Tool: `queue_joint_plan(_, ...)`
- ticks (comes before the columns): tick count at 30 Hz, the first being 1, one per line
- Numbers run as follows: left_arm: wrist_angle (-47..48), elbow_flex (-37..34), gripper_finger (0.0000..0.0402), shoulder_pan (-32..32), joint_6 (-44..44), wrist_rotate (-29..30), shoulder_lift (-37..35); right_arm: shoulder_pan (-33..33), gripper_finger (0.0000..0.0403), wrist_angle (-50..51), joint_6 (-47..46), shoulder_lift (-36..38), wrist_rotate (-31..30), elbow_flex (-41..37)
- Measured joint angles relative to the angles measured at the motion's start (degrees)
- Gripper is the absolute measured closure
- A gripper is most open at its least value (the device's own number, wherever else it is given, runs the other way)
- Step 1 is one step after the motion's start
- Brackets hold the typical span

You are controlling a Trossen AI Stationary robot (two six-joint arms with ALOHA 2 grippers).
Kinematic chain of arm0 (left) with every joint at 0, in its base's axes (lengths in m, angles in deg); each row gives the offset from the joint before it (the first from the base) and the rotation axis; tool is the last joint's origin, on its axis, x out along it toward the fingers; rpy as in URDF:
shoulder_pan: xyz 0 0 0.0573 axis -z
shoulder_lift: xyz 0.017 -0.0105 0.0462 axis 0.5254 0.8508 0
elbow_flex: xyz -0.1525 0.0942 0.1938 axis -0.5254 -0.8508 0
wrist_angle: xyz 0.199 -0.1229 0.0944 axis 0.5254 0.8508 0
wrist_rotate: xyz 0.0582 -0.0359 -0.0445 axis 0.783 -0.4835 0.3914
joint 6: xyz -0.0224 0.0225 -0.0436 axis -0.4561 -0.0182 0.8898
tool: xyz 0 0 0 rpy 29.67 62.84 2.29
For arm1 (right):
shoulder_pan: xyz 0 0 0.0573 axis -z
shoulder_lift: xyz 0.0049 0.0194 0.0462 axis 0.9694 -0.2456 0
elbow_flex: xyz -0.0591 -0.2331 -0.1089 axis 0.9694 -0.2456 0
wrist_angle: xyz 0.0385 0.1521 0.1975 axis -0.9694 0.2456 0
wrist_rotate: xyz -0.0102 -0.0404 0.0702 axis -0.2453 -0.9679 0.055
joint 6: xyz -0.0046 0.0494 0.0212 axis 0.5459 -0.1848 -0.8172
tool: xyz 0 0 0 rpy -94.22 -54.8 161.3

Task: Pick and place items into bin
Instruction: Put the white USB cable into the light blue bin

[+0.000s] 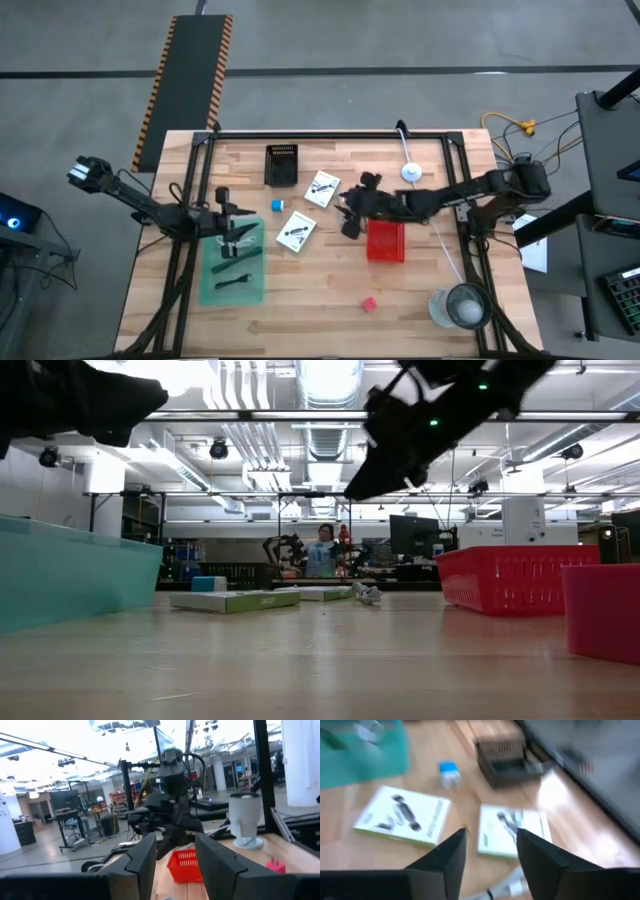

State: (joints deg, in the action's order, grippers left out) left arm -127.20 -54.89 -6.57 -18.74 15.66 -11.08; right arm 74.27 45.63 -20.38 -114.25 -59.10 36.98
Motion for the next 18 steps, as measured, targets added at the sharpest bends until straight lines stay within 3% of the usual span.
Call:
queue_joint_plan(9, 0.0, 0.1, 0.0281, 0.0, 0.0, 0.0, 1.2, 1.8, 0.0170, 26.4, -14.4, -12.7, -0.1, 17.8)
queue_joint_plan(14, -0.1, 0.2, 0.0281, 0.0, 0.2, 0.0, 0.7, 2.4, 0.0165, 36.7, -19.9, -18.3, -0.1, 24.3)
queue_joint_plan(18, 0.0, 0.2, 0.0281, 0.0, 0.2, 0.0, 0.8, 3.4, 0.0172, 39.2, -23.1, -21.5, 0.2, 27.1)
